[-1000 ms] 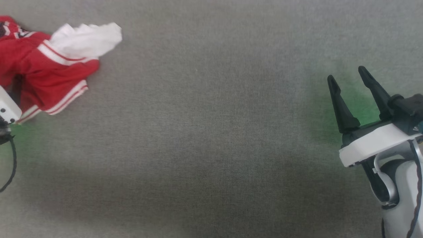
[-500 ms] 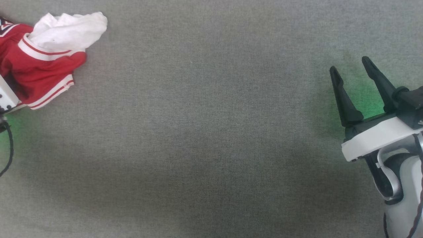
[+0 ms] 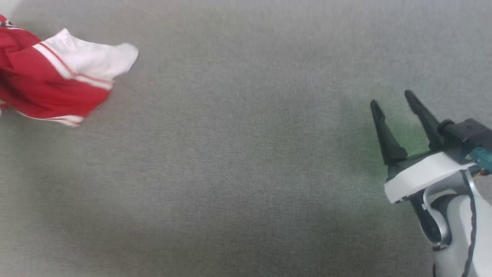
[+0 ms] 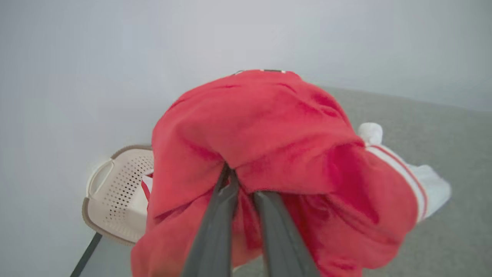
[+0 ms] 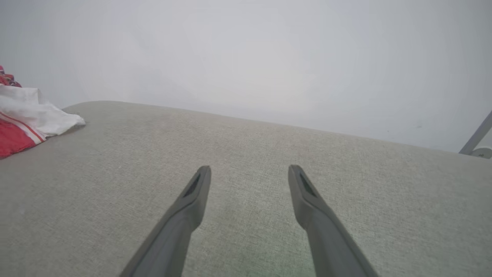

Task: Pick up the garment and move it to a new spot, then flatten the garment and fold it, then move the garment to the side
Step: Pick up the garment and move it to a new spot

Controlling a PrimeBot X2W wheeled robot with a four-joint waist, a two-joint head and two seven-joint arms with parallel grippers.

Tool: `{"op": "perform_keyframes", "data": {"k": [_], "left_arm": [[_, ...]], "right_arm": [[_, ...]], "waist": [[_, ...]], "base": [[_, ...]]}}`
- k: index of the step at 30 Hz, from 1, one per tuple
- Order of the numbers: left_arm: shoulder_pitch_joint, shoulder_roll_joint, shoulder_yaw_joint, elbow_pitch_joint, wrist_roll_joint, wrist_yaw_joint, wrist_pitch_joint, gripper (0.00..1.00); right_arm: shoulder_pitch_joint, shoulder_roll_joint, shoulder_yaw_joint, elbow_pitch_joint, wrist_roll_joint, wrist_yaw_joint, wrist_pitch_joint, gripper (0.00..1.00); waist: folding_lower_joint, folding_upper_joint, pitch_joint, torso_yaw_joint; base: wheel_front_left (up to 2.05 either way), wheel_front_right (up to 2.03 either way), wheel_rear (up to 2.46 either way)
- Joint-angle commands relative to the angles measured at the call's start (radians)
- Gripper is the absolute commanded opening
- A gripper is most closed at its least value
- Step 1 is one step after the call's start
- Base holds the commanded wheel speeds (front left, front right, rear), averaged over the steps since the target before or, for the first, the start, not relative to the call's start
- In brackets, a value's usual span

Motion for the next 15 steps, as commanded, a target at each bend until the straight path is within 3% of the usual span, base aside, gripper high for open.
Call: {"op": "perform_keyframes", "data": {"k": [1,8,15], "left_arm": [[-0.013,0.006,0.000,-0.005,0.003,-0.001,-0.009,0.00],[-0.046,0.068,-0.050,-0.119,0.013,-0.002,-0.024,0.00],[-0.047,0.140,-0.098,-0.302,-0.006,-0.003,0.068,0.00]], "right_arm": [[0.007,0.005,-0.001,0.000,-0.001,0.000,-0.005,1.00],[0.026,0.035,0.001,0.045,0.009,0.000,-0.032,1.00],[0.038,0.066,0.013,0.082,0.011,0.000,-0.049,1.00]], "waist": [[0.0000,0.0000,-0.036,0.014],[0.0000,0.0000,-0.138,0.036],[0.0000,0.0000,-0.213,0.047]], "base": [[0.00,0.00,0.00],[0.00,0.00,0.00],[0.00,0.00,0.00]]}}
